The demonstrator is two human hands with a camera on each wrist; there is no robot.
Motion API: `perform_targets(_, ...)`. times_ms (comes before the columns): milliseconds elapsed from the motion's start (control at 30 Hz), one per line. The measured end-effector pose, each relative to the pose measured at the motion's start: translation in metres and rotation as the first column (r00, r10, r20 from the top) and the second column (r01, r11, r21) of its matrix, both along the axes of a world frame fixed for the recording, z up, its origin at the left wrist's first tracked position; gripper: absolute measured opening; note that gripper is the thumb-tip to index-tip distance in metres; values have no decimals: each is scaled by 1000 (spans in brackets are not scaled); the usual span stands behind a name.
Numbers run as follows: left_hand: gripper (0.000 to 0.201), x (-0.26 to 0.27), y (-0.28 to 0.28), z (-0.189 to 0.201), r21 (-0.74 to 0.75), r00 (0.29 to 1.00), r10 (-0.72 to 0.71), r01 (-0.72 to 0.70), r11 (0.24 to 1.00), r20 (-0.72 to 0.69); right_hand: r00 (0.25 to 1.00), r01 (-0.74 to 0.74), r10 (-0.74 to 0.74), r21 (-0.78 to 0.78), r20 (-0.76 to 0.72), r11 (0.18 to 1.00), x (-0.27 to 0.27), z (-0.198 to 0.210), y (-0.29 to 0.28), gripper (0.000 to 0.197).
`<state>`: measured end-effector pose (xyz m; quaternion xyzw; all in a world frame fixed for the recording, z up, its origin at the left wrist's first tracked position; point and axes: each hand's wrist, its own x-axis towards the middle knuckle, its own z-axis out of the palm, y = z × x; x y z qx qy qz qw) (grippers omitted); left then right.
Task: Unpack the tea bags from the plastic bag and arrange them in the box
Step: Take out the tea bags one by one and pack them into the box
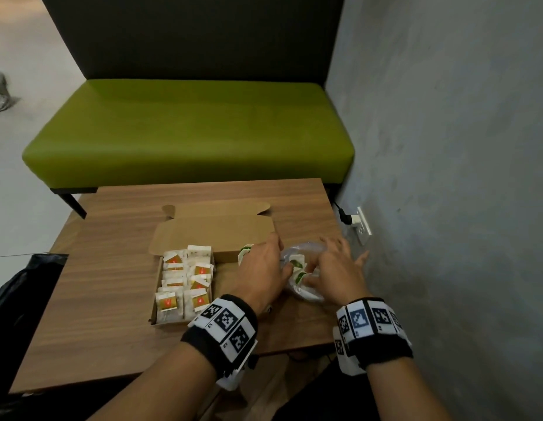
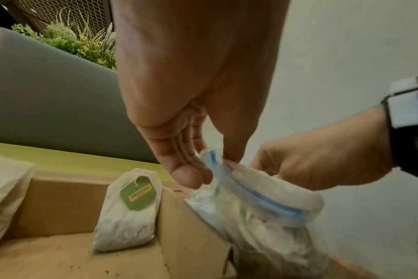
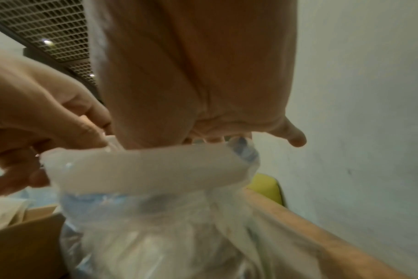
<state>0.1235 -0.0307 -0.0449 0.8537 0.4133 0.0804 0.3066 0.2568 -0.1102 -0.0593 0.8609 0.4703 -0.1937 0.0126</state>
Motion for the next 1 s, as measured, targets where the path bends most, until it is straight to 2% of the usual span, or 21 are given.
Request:
perform_targets(233,23,0,1,2,-13,1000,23,-23,1000,0,982,179,-155,254,-112,950,13,-5,-19,11)
perform_targets(333,23,0,0,3,-12,1000,25,-25,1000,-3,979,184,-139,368,-146,911,17,-7,-25,9)
perform_targets(467,24,1,1,3,-11,1000,18,-18,1000,-7,980,177,-96,550,-173,816,21,-5,-29,11)
perform_targets(567,32,-1,-1,1,11,1000,4,-4,1000,-4,969,208,-76,607,-235,767,24,-5,-32,12)
perform_targets(633,43,-3,-3,2,60,999,4,-7,998,39,935,288,-72,624,-348,726,24,-1,-36,9)
perform_targets(700,46,-6,-6,8,63,990,-20,11,998,143,904,351,-61,652,-424,672,24,5,-40,4)
perform_targets(833,38,-3,-15,21,-98,950,-69,104,990,305,829,434,4,649,-559,625,24,14,-40,6)
perform_targets(1000,20,5,-18,17,-129,960,-34,73,989,278,691,577,61,600,-721,554,16,17,-38,8)
